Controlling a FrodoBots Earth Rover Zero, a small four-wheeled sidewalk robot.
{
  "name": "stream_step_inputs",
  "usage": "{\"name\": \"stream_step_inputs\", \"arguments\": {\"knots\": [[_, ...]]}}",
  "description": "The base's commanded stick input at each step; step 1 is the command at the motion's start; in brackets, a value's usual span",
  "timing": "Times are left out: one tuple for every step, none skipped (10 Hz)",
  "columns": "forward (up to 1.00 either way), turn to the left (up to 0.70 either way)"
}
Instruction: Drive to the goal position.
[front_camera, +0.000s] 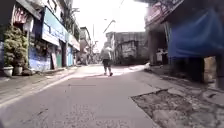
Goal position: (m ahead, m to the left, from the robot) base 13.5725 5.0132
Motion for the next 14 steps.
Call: {"name": "stream_step_inputs", "arguments": {"knots": [[0.16,0.00],[0.00,0.00],[0.00,0.00],[0.00,0.00],[0.00,0.00],[0.00,0.00],[0.00,0.00],[0.00,0.00],[0.00,0.00],[0.00,0.00],[0.67,0.00],[1.00,0.00],[1.00,0.00],[1.00,0.00]]}}
